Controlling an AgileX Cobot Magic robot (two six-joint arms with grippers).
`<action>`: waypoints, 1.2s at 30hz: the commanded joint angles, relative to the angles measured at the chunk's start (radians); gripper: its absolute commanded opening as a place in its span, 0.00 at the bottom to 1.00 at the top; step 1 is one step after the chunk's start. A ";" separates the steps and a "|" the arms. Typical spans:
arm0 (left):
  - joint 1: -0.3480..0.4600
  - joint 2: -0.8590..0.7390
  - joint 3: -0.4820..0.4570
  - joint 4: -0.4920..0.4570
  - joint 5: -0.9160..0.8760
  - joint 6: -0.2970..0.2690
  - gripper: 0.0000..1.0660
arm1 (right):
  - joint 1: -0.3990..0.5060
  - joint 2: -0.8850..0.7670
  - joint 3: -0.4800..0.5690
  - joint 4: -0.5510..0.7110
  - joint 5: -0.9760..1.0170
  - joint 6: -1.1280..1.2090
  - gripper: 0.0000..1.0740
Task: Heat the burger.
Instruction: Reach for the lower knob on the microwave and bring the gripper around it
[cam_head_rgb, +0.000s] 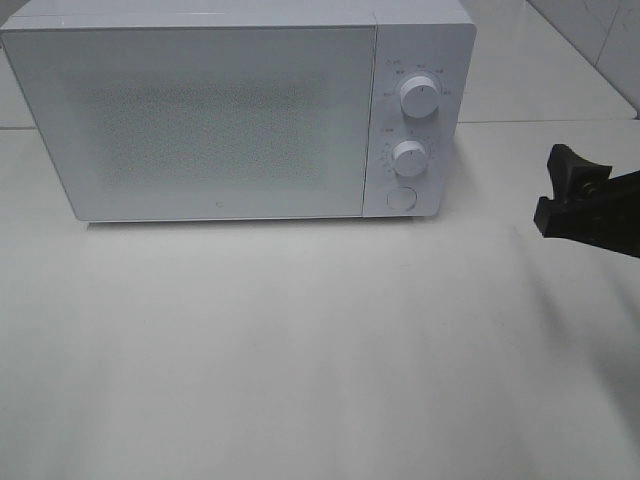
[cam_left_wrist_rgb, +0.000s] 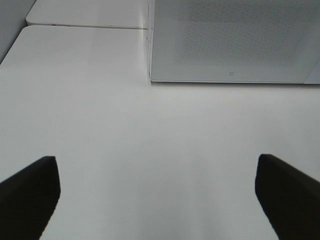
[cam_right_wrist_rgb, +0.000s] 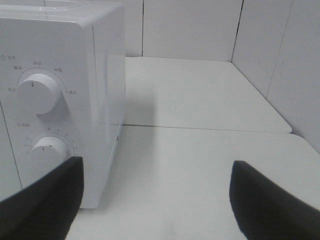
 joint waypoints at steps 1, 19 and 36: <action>0.003 -0.022 0.002 -0.009 0.002 -0.005 0.92 | 0.082 0.036 -0.026 0.095 -0.056 -0.053 0.71; 0.003 -0.022 0.002 -0.009 0.002 -0.005 0.92 | 0.319 0.248 -0.230 0.328 -0.081 -0.144 0.71; 0.003 -0.022 0.002 -0.009 0.002 -0.005 0.92 | 0.318 0.319 -0.287 0.320 -0.074 -0.090 0.71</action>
